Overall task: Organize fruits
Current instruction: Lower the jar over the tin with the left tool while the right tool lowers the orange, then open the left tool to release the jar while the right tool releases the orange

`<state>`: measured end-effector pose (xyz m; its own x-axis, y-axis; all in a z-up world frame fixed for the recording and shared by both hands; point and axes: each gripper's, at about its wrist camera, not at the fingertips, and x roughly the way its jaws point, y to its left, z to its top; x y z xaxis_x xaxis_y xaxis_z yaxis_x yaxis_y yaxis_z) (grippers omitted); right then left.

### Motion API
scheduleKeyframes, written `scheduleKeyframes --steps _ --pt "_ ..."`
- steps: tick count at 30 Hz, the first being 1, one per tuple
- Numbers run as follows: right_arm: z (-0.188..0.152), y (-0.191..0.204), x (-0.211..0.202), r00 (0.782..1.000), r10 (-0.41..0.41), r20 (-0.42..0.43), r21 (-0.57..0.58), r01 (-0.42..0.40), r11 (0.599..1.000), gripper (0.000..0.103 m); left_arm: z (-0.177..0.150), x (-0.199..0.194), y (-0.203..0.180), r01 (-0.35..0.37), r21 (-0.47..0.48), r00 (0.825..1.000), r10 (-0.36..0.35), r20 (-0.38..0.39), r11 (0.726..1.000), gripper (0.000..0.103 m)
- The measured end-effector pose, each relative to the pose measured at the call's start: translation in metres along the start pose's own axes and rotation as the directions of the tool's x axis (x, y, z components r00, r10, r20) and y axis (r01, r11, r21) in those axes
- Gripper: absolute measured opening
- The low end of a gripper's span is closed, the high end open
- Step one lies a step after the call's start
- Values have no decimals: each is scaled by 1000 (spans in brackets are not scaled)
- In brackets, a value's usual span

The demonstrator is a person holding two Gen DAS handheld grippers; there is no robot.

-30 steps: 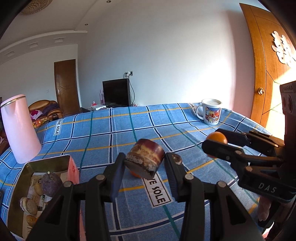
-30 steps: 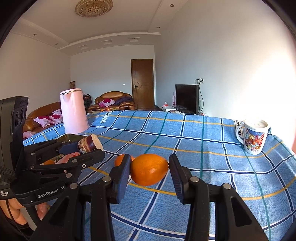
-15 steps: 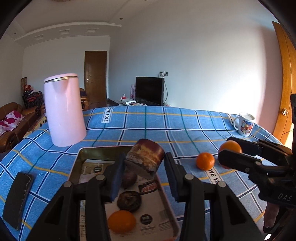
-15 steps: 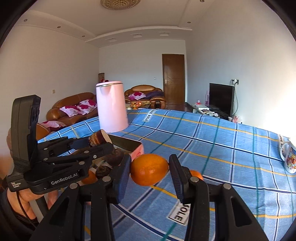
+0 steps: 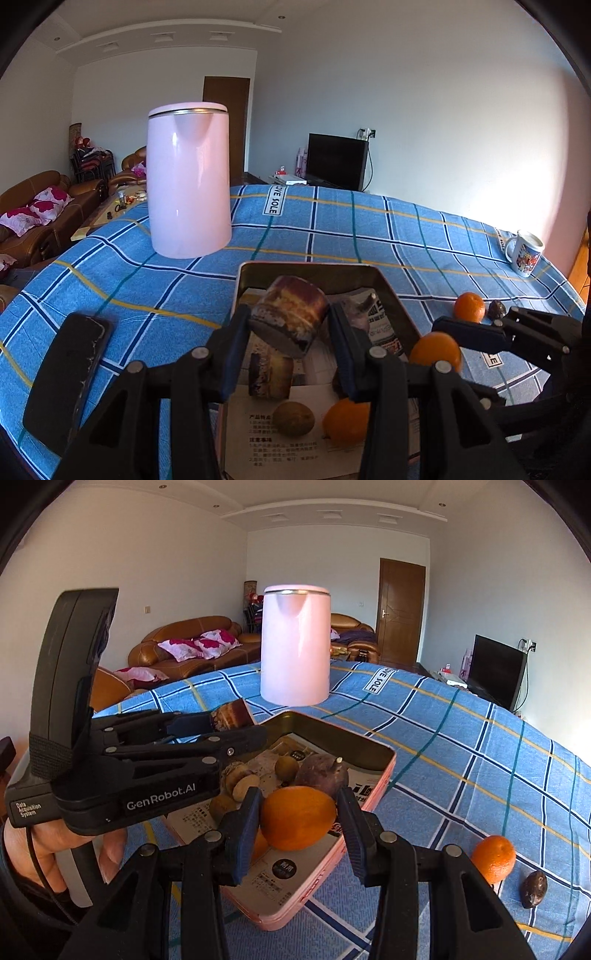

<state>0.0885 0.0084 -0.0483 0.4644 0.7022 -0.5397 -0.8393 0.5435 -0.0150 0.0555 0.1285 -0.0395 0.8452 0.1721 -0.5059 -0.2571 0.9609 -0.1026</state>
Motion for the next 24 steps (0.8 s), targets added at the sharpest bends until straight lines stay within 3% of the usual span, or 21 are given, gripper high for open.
scheduleKeyframes --steps 8,13,15,17,20,24 --pt "-6 5 25 994 3 -112 -17 -5 1000 45 -6 10 3 5 -1 999 -5 -43 1000 45" --pt "-3 8 16 996 1 -87 -22 -3 1000 48 -4 5 -2 10 -3 1000 -10 -27 1000 47" --pt "-4 3 2 999 -10 -53 -24 8 1000 51 0 -1 -8 15 5 1000 -15 -8 1000 55" --pt "-7 -8 -14 999 -48 -24 -33 47 998 55 4 -7 -18 27 17 999 -28 17 999 62" --pt "-16 -41 -35 987 -162 -13 -26 162 986 63 10 -12 -38 68 47 997 -69 24 997 62" --pt "-29 -107 -58 942 -334 -41 103 336 936 64 15 -11 -76 112 118 993 -116 22 987 63"
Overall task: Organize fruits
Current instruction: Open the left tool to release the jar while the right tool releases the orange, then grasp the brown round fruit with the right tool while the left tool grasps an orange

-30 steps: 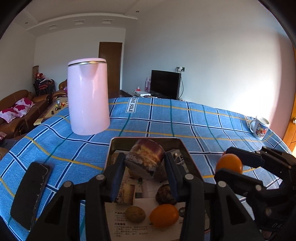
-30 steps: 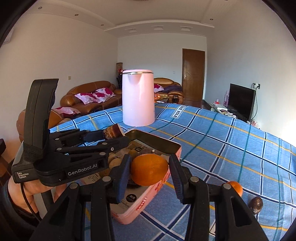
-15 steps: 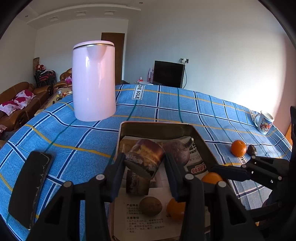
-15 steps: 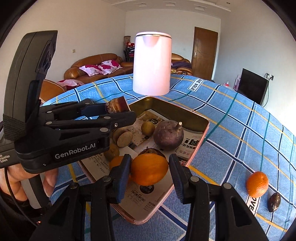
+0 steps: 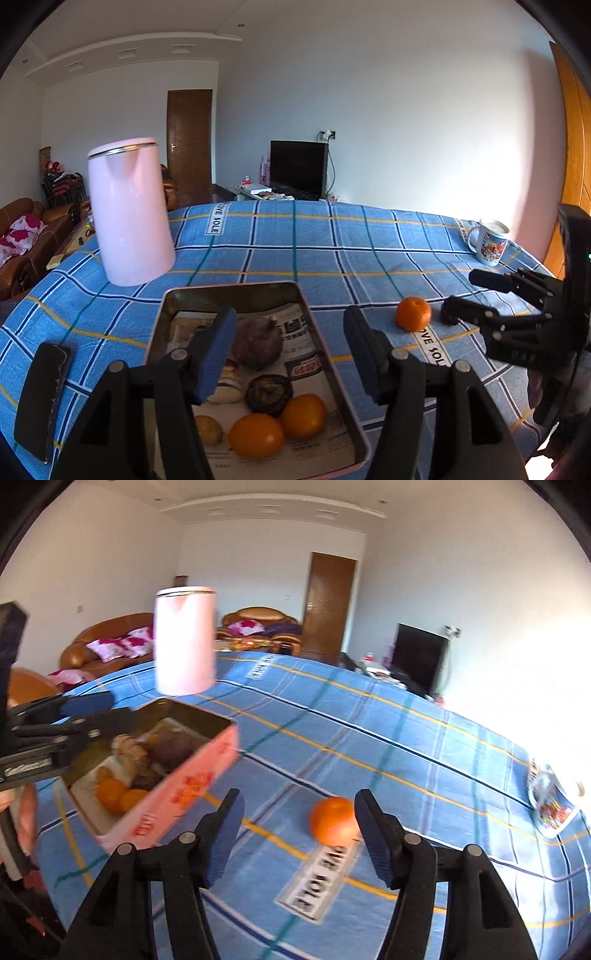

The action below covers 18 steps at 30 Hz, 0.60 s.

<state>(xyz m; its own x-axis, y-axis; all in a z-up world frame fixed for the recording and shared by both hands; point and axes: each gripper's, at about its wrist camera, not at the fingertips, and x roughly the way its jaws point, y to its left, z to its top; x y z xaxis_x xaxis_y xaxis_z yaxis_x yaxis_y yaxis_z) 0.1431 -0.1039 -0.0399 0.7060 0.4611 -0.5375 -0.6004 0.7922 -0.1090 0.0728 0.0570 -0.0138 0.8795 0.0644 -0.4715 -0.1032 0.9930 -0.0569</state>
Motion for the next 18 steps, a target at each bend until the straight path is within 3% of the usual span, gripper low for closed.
scheduleKeyframes --steps 5,14,15,17,18 --pt "-13 -58 11 993 -92 -76 135 101 986 64 9 18 -41 69 67 997 -67 -40 995 64" --pt "-22 -70 54 975 -2 -224 184 45 982 63 13 56 -78 104 102 987 -90 -133 989 64" --pt "-23 -73 57 972 15 -236 193 32 981 60 13 59 -80 108 103 986 -93 -138 989 64" --pt "-26 -75 62 964 21 -264 195 32 980 40 12 62 -85 112 110 984 -95 -148 988 64" --pt "-27 -77 63 962 26 -270 201 30 979 39 12 63 -87 113 113 984 -95 -152 987 64"
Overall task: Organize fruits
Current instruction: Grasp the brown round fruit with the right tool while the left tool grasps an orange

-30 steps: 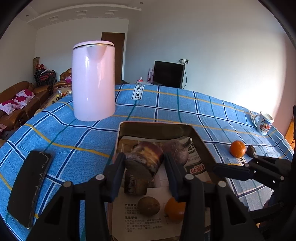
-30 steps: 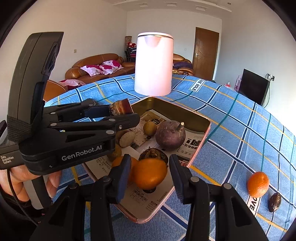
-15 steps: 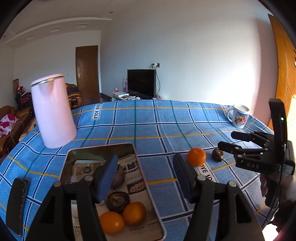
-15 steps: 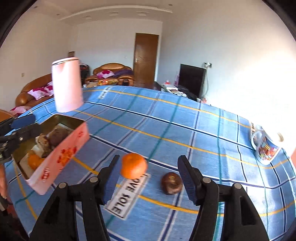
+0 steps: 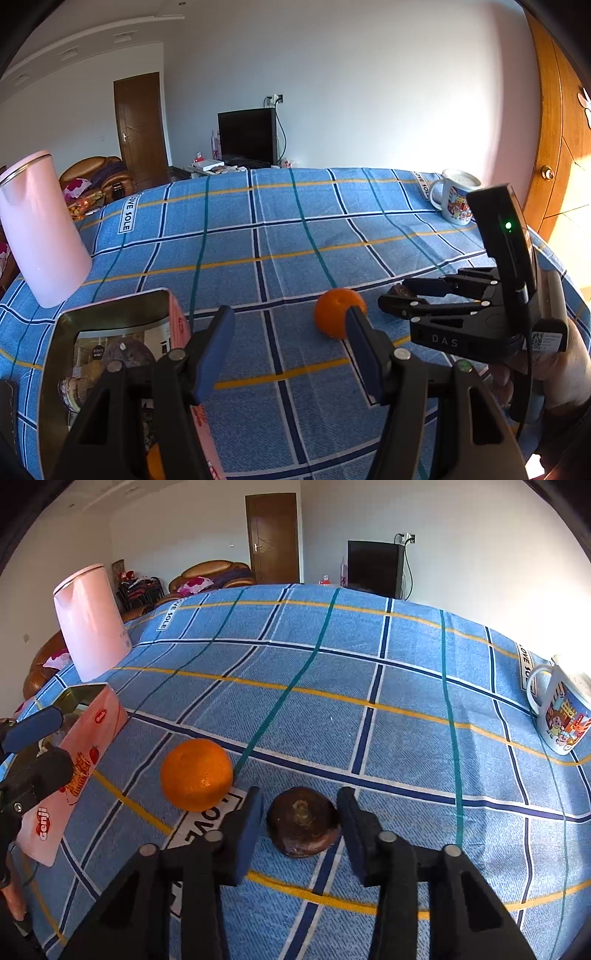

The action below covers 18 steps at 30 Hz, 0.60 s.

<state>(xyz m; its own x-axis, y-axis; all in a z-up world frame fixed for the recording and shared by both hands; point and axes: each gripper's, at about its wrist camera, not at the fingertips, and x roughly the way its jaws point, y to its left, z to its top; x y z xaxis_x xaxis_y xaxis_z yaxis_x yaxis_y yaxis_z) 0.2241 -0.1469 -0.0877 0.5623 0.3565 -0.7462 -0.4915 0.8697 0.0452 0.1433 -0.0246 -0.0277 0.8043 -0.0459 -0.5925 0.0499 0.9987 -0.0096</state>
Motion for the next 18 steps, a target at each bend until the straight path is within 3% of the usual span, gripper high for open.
scheduleKeyframes --steps 5,14,18 --pt "-4 -11 -12 999 24 45 30 -25 999 38 5 12 -13 20 7 1000 -20 -22 1000 64" --pt "-11 -37 -43 982 -40 182 156 11 988 38 7 54 -30 43 23 990 -40 -136 999 64" --pt "-11 -34 -48 976 -60 211 154 28 988 38 8 71 -39 63 32 983 -57 -175 997 64"
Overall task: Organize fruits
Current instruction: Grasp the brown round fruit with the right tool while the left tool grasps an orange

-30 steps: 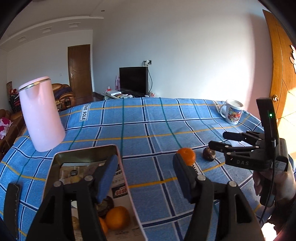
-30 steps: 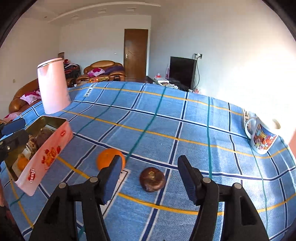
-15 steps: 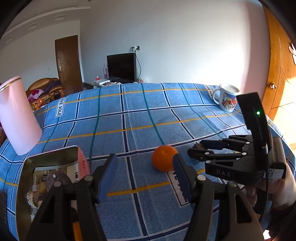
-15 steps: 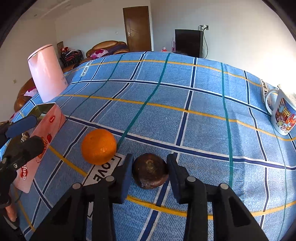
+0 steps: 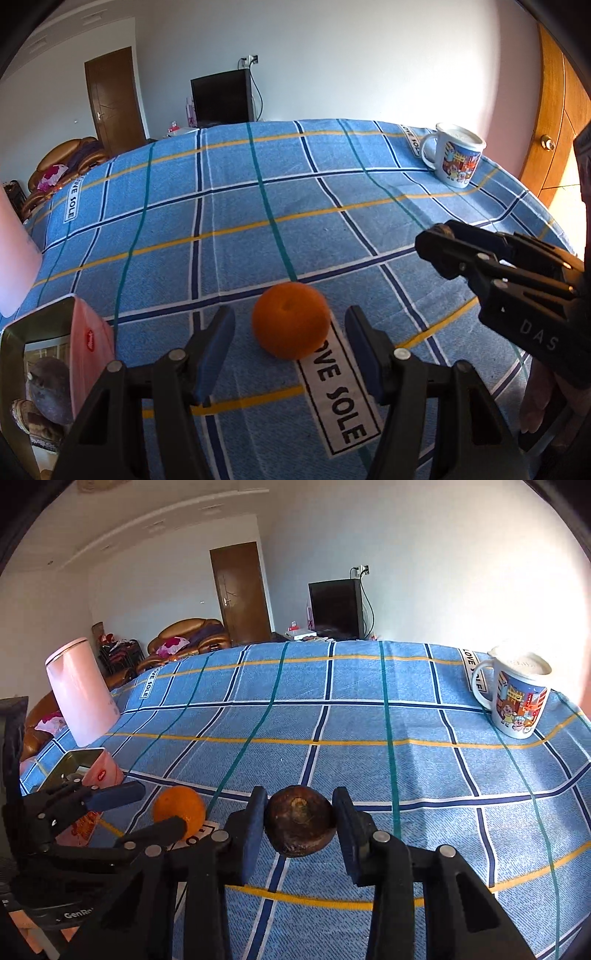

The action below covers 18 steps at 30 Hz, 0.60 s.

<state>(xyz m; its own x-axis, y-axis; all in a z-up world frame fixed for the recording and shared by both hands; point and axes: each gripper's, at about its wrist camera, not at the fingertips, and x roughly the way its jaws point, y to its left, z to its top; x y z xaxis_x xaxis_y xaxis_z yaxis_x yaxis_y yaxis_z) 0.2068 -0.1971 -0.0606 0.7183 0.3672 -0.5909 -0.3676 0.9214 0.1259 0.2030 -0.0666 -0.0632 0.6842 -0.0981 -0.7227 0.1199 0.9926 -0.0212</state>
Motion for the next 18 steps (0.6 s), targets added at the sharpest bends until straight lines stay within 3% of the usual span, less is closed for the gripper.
scheduleKeyframes --steps 7,9,13,18 --pt "0 -1 1 1000 5 -4 1 -5 1000 39 3 26 5 60 -71 995 -66 -80 996 57" --pt "0 1 2 1000 7 -7 -4 -7 1000 39 2 25 7 56 -73 995 -62 -77 996 48" --pt "-1 1 0 1000 17 1 -4 -17 1000 39 -1 22 11 78 -94 994 -84 -64 992 49" --pt "-2 4 -6 999 29 26 -22 -29 999 39 -1 7 10 71 -77 997 -70 8 995 49"
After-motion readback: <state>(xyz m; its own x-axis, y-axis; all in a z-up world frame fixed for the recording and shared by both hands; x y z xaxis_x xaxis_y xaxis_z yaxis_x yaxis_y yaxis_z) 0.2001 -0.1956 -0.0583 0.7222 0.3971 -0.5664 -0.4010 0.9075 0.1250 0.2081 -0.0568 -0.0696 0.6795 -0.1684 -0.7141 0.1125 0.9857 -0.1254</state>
